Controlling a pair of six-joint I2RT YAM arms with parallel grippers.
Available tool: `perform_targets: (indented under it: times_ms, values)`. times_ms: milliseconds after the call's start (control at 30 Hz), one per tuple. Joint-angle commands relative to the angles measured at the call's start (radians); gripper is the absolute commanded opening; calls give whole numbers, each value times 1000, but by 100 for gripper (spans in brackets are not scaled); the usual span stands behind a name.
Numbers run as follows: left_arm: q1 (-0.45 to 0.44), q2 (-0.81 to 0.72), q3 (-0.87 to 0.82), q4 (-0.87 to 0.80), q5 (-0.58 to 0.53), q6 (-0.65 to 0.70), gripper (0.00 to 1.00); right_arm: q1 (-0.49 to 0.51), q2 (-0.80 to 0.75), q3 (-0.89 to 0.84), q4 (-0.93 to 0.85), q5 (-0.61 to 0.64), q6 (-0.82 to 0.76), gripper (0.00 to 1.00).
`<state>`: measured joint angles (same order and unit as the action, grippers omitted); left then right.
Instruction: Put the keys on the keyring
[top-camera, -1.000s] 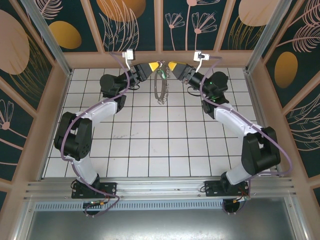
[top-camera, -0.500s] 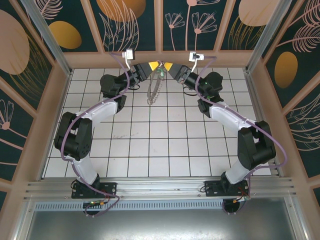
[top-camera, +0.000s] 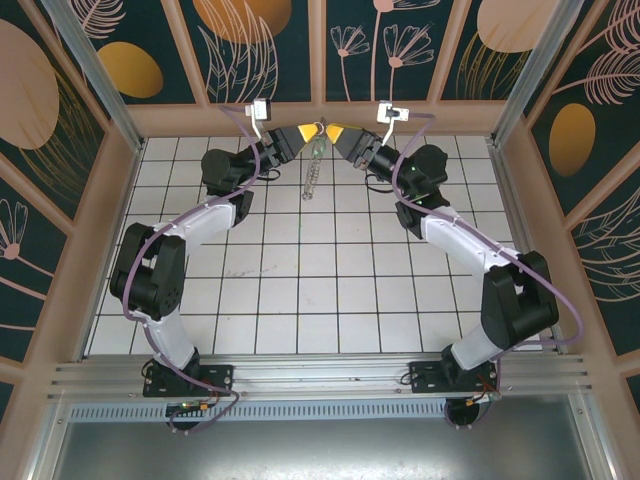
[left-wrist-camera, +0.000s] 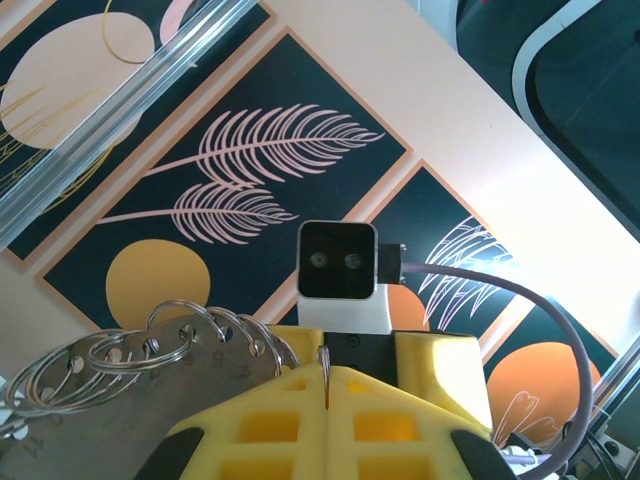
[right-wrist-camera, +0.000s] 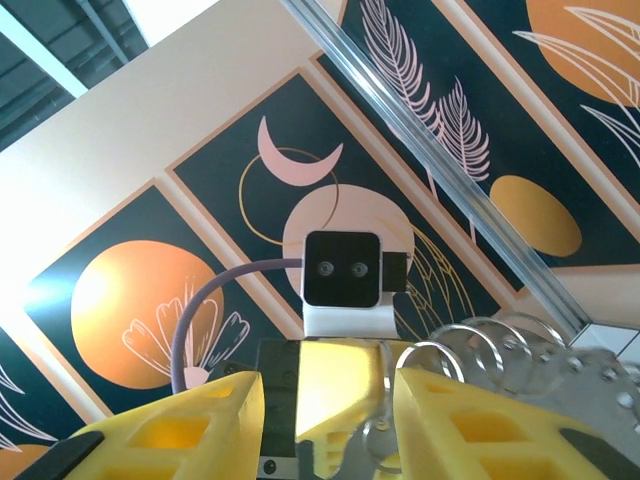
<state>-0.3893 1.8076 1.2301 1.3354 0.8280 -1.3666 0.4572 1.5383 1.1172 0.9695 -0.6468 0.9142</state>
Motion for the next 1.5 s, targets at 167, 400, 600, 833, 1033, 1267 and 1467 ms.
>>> perform_targets:
  times_ms: [167,400,600,833,1033,1267,1467]
  values:
    - [-6,8,0,76,-15,-2,0,18,-31,40,-22,16,-55,39]
    - [-8,6,-3,79,-12,-3,0,24,-1,57,-18,13,-50,39]
    - [-8,4,-6,85,-11,-5,0,28,27,85,-21,4,-43,38]
    - [-10,4,-6,90,-10,-6,0,29,52,89,-15,4,-34,38]
    - [-10,4,-5,92,-7,-6,0,32,68,92,-6,-6,-24,38]
    - [-10,2,-4,94,-7,-6,0,29,48,64,-9,10,-34,37]
    - [-10,0,-11,95,-9,-6,0,7,13,29,-6,29,-35,37]
